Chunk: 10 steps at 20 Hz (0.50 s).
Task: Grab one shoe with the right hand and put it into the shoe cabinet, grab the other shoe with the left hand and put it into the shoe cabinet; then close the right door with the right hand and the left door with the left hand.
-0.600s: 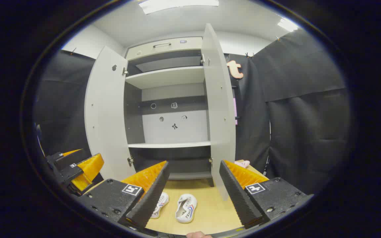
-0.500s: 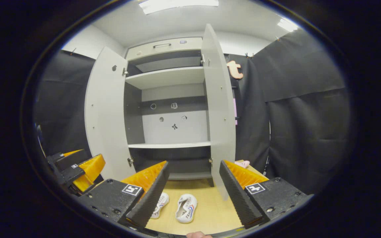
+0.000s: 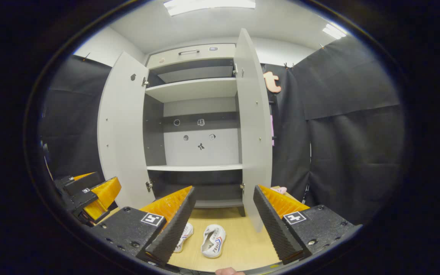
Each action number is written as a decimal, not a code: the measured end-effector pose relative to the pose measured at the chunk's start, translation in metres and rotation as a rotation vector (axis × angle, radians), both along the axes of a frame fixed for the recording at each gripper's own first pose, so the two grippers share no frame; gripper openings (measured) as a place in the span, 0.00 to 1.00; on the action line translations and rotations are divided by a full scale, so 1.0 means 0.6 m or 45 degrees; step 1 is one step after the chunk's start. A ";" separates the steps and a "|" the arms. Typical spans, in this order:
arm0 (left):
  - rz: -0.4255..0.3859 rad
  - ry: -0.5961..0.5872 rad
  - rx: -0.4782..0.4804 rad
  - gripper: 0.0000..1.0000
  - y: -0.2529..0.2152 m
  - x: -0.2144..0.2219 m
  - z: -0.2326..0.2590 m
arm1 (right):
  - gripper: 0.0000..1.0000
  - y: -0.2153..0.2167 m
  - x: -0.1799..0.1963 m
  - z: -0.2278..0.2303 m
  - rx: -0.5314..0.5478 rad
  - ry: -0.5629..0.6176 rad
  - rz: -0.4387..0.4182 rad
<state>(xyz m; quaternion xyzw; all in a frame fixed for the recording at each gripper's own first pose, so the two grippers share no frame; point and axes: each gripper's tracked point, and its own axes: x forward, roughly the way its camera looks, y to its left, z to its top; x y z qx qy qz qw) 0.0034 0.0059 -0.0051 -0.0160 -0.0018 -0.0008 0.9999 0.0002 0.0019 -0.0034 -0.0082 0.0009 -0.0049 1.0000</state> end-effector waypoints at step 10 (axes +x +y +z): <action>0.019 -0.015 -0.007 0.95 0.015 0.004 0.012 | 0.99 0.011 0.011 0.002 -0.005 -0.007 0.012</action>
